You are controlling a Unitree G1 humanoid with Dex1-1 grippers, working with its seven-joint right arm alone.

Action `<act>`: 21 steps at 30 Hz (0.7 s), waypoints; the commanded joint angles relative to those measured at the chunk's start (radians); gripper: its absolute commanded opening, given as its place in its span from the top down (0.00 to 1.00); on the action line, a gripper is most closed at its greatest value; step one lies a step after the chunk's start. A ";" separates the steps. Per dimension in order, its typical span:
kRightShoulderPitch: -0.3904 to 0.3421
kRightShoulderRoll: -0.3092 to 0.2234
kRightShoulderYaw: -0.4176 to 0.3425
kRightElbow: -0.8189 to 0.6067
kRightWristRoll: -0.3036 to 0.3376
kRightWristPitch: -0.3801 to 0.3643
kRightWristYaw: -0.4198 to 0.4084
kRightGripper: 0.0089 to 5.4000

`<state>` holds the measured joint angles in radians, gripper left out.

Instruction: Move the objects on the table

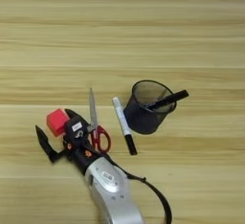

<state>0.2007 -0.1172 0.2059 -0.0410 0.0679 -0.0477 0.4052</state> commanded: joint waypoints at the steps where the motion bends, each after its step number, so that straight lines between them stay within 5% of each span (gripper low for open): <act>1: -0.045 0.008 -0.009 -0.029 0.021 -0.015 0.000 0.17; 21: -0.064 0.011 -0.027 0.016 0.020 -0.045 0.002 0.56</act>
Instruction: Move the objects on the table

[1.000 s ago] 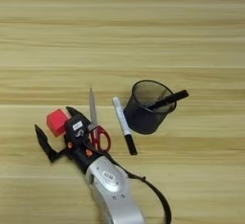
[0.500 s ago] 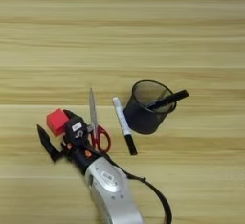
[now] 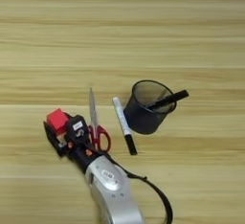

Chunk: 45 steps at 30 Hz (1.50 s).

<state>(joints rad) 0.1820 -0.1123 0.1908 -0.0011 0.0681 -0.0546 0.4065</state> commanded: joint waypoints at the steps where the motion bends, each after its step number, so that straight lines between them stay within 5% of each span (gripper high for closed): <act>1: -0.046 0.006 -0.013 -0.021 0.021 -0.039 0.002 0.58; 15: -0.052 0.011 -0.023 0.001 0.018 -0.057 0.009 0.59; 34: -0.059 0.013 -0.056 0.001 -0.005 -0.195 -0.042 0.59; 45: -0.070 0.018 -0.078 -0.011 0.016 -0.155 -0.061 0.59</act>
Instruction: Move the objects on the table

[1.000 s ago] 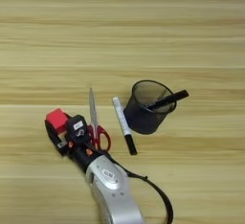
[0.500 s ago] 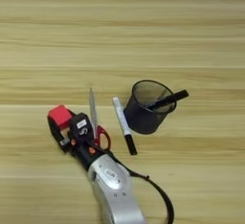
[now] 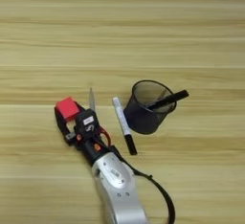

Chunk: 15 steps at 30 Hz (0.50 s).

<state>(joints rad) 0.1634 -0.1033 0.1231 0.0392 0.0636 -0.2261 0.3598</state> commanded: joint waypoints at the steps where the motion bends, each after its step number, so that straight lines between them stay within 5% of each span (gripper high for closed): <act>1: -0.052 0.011 -0.010 -0.064 0.029 0.031 -0.013 0.59; 15: -0.061 0.026 -0.002 -0.285 0.051 0.246 -0.053 0.59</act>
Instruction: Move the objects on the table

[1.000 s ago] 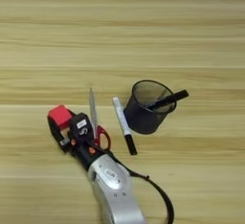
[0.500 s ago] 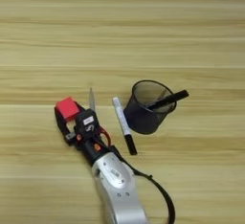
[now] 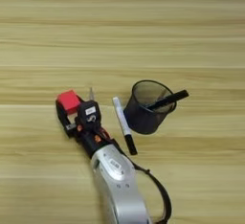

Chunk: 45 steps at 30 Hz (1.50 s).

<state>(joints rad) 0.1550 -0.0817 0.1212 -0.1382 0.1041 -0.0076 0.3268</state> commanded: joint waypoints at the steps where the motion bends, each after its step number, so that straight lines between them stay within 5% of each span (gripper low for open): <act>1: -0.060 0.002 -0.002 -0.125 0.010 0.042 -0.022 0.59; 11: -0.151 0.014 -0.053 -0.062 0.031 0.104 -0.050 0.59; 45: -0.274 0.013 -0.081 0.349 0.043 -0.004 0.020 0.59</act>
<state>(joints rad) -0.0729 -0.0680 0.0492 0.2260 0.1466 0.0083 0.3539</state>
